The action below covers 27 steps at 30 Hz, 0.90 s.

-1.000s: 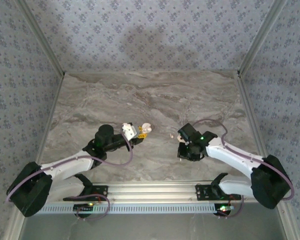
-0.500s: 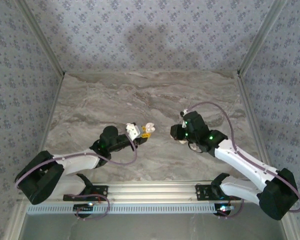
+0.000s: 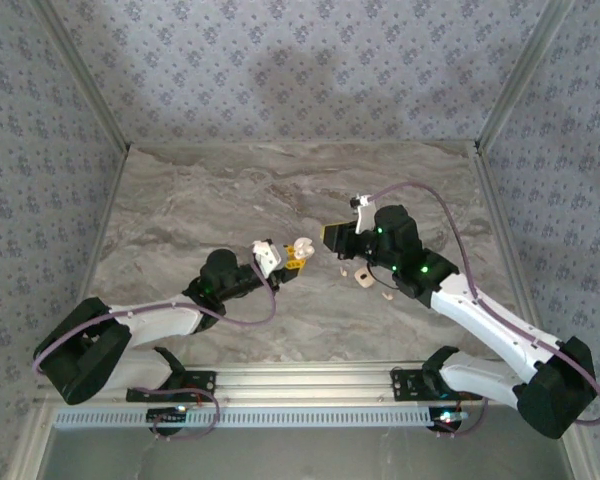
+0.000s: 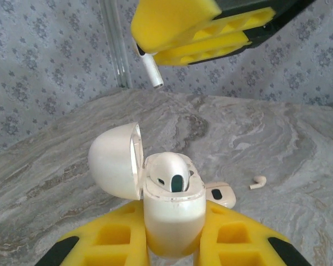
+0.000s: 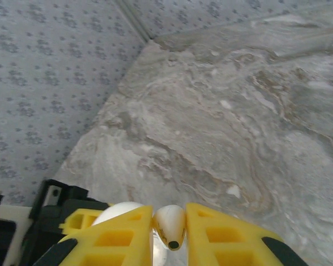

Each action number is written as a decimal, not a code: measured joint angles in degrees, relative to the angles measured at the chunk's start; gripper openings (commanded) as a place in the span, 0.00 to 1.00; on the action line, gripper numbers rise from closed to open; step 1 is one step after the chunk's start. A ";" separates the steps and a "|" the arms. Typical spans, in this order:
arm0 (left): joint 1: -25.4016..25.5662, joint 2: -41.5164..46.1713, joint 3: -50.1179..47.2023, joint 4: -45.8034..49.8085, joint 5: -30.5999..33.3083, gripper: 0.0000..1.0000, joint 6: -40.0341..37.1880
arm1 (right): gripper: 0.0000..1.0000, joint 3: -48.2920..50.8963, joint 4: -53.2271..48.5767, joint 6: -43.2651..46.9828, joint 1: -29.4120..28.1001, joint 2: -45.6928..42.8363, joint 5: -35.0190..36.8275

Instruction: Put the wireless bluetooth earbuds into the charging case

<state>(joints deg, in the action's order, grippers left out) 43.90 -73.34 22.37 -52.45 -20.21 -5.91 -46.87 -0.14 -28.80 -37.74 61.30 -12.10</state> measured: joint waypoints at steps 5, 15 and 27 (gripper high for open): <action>0.00 -0.04 0.11 -0.90 0.22 0.10 0.76 | 0.23 0.13 3.63 0.15 -1.03 0.72 -2.21; 0.00 -0.07 0.11 -1.81 1.20 0.10 1.75 | 0.22 0.39 6.58 0.15 -2.25 2.40 -4.66; 0.00 -0.07 0.11 -1.88 2.01 0.10 2.43 | 0.22 2.01 7.30 0.13 -2.58 2.49 -5.31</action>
<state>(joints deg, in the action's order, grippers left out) 43.90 -73.41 22.48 -54.33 -18.20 -3.49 -44.86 7.16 -28.67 -40.32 63.79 -17.41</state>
